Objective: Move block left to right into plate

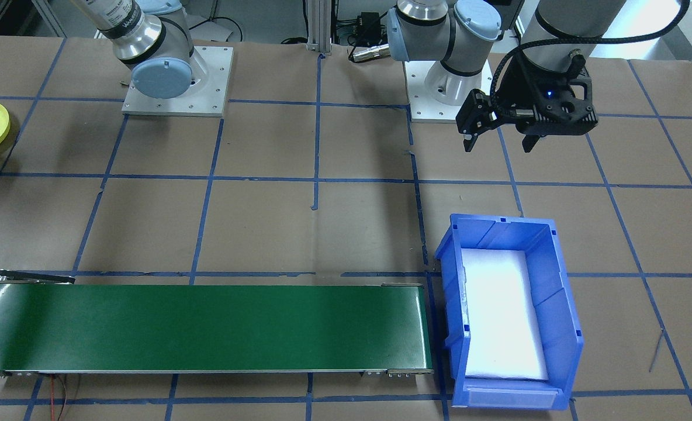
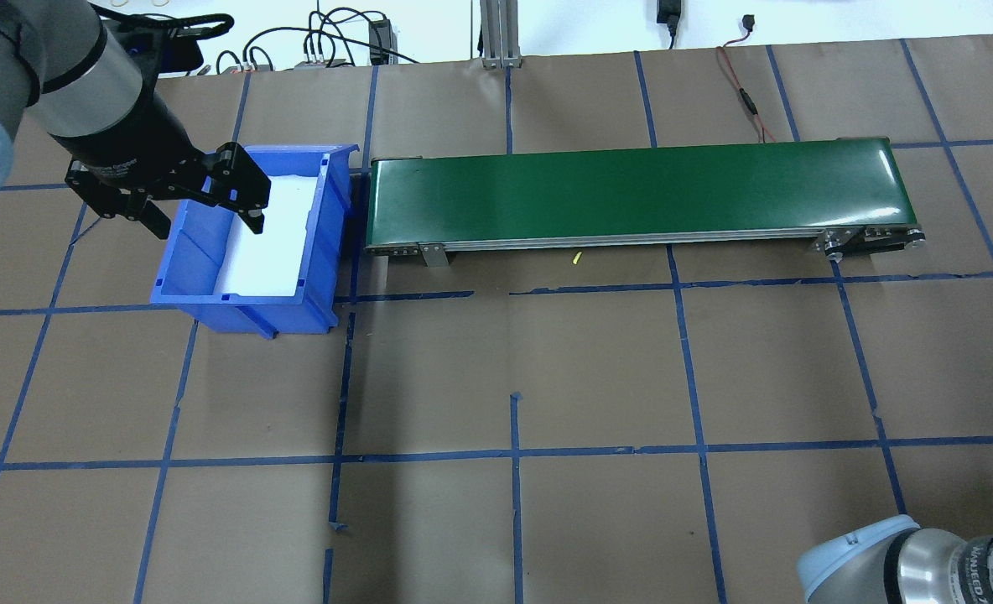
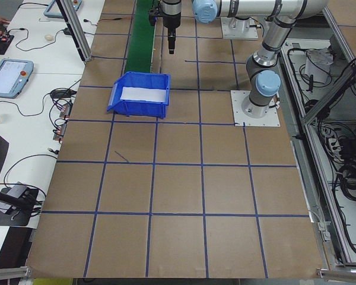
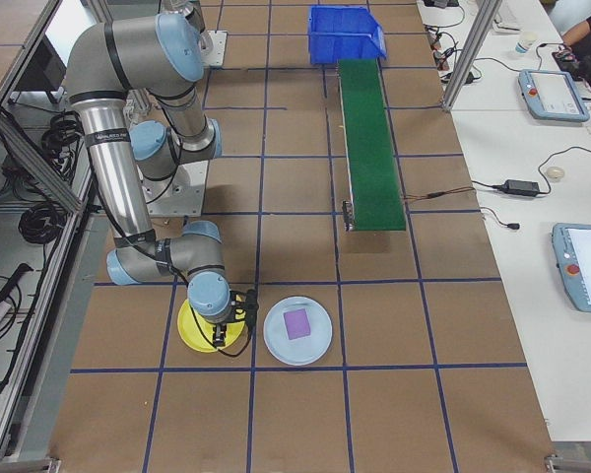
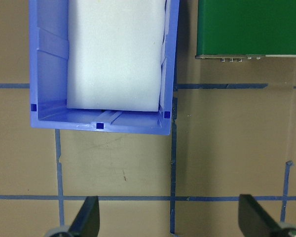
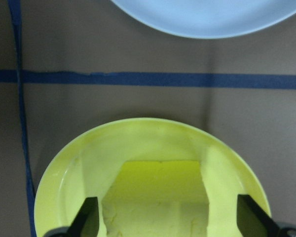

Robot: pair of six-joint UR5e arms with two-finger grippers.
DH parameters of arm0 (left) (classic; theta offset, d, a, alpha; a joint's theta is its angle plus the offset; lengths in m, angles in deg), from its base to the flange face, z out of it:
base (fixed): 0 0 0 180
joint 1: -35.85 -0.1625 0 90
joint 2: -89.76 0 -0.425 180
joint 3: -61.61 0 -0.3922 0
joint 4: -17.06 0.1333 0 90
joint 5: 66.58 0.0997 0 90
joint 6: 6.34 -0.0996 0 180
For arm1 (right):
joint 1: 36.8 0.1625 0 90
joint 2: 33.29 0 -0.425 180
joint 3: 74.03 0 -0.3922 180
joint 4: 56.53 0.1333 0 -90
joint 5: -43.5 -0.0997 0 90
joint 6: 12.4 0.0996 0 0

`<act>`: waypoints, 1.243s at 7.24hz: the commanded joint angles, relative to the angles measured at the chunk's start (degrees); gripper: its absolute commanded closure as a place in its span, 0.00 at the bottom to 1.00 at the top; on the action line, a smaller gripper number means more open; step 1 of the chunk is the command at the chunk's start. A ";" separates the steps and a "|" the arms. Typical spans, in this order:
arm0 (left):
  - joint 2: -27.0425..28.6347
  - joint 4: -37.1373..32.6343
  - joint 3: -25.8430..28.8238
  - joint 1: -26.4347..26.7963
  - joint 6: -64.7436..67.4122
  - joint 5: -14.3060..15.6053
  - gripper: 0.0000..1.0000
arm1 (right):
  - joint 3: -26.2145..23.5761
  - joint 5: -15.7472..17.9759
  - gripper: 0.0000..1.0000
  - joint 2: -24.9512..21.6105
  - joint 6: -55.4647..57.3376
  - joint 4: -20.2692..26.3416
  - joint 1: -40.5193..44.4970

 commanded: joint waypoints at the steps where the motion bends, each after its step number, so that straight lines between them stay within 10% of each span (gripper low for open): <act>1: 0.00 0.00 -0.07 0.00 0.00 0.00 0.00 | 3.56 -2.31 0.00 -3.48 0.05 0.78 0.49; 9: 0.09 0.00 -0.07 0.00 0.00 0.00 0.00 | 14.98 -9.44 0.00 -20.46 8.44 3.22 28.40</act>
